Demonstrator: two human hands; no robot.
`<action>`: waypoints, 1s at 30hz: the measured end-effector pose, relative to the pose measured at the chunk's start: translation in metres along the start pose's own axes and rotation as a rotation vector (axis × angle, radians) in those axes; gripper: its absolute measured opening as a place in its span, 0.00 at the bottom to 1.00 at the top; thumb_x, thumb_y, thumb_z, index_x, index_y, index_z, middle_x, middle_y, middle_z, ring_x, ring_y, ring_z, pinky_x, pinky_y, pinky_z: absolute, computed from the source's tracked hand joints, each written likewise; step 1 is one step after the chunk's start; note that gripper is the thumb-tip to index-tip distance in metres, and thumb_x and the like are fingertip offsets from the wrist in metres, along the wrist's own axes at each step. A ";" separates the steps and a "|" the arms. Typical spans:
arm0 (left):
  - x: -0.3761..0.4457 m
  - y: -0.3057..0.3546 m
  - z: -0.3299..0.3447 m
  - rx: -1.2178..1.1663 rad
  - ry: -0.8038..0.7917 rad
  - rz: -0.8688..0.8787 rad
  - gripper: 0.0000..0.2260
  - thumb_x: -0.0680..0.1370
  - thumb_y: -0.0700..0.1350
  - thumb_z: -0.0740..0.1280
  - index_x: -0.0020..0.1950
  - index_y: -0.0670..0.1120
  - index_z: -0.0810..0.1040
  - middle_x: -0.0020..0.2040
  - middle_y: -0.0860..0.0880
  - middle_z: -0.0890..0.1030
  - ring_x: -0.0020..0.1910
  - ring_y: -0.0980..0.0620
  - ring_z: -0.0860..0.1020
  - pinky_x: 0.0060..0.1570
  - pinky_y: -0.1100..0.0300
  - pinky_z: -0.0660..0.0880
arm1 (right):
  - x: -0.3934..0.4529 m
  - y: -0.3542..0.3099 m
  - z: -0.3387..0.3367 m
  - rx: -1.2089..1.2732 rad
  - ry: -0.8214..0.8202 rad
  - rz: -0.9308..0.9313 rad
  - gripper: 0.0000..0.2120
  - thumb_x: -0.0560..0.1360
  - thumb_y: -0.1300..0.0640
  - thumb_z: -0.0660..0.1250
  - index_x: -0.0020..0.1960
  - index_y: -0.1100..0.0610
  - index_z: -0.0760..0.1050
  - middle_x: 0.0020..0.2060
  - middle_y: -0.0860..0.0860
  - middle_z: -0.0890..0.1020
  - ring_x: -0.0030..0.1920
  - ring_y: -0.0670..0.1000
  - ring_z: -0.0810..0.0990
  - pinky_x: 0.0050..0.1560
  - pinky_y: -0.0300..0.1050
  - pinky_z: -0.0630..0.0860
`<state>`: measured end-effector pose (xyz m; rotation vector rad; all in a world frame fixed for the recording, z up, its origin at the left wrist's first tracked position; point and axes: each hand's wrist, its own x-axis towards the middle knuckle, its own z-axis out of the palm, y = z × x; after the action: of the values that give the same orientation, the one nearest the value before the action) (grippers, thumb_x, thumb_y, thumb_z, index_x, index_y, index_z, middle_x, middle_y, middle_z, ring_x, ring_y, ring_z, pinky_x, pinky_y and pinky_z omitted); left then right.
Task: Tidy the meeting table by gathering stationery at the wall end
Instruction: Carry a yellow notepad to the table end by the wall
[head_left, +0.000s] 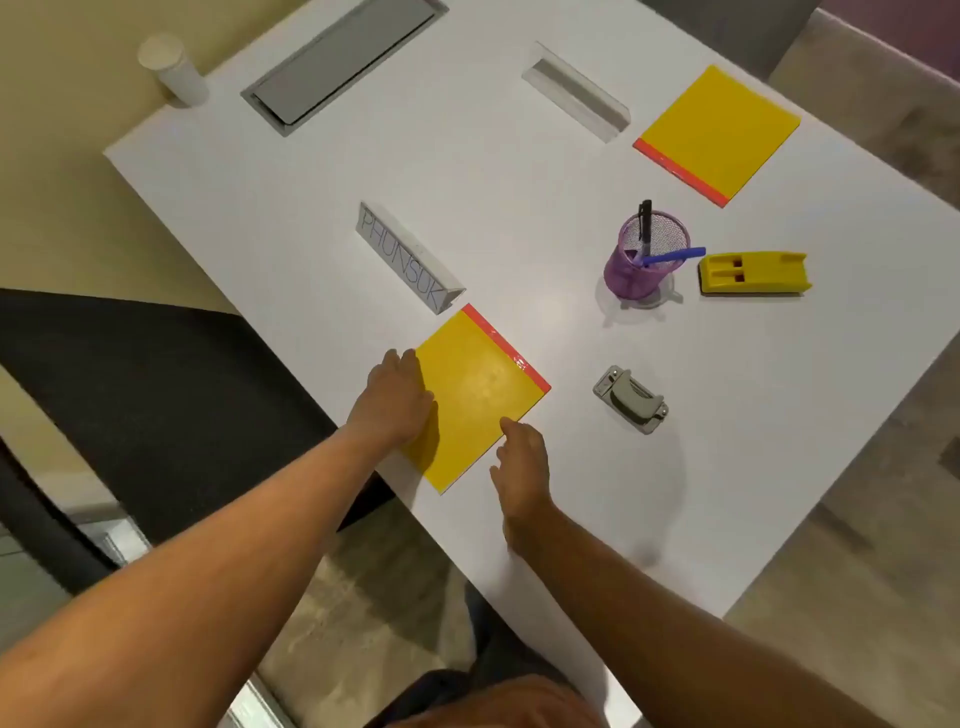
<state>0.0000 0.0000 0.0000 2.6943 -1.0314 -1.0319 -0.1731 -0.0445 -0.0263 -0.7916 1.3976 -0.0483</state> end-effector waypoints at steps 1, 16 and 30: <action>0.003 -0.003 0.002 -0.011 0.001 0.001 0.23 0.85 0.46 0.64 0.76 0.39 0.64 0.71 0.39 0.70 0.71 0.36 0.72 0.66 0.43 0.73 | 0.004 -0.001 0.001 0.029 0.023 0.025 0.22 0.84 0.41 0.61 0.74 0.49 0.69 0.76 0.53 0.74 0.75 0.61 0.73 0.75 0.64 0.71; 0.018 -0.005 0.003 -0.258 0.045 -0.145 0.23 0.84 0.53 0.66 0.75 0.44 0.72 0.72 0.38 0.69 0.71 0.35 0.69 0.68 0.44 0.70 | 0.021 0.002 -0.007 0.072 0.125 0.094 0.13 0.87 0.50 0.59 0.69 0.52 0.74 0.70 0.54 0.78 0.69 0.58 0.77 0.71 0.62 0.76; -0.060 0.012 -0.008 -0.559 0.047 0.072 0.06 0.81 0.43 0.71 0.51 0.48 0.74 0.49 0.53 0.78 0.45 0.56 0.75 0.42 0.60 0.70 | -0.017 0.011 -0.045 0.227 0.086 0.188 0.20 0.86 0.49 0.59 0.74 0.58 0.72 0.73 0.59 0.76 0.72 0.61 0.76 0.71 0.61 0.75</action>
<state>-0.0343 0.0265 0.0436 2.2012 -0.6912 -1.0465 -0.2209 -0.0494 -0.0159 -0.4729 1.5120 -0.0938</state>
